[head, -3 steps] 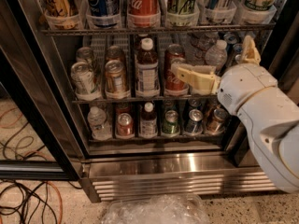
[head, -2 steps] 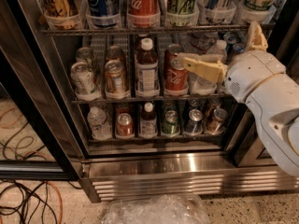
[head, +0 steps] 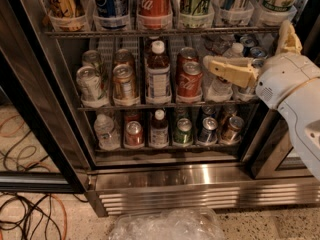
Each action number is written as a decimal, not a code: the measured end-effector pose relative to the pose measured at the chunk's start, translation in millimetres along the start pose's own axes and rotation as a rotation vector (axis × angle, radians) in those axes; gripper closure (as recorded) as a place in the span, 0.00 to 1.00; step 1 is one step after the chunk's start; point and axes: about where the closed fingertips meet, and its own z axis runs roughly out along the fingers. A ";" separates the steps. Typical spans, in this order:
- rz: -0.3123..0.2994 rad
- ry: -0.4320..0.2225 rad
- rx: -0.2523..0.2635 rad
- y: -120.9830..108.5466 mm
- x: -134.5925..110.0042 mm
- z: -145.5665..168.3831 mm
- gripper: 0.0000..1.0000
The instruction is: Pick redbull can from top shelf of fridge
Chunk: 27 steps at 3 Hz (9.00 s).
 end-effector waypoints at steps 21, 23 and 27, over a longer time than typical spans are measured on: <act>0.054 -0.071 0.019 -59.0 -11.6 102.6 0.33; 0.065 -0.071 0.048 -68.4 -11.2 105.3 0.32; 0.077 -0.073 0.036 -65.6 -12.8 109.9 0.97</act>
Offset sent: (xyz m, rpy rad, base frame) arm 0.0158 -0.0345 0.0186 -0.0468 -0.0238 -0.0166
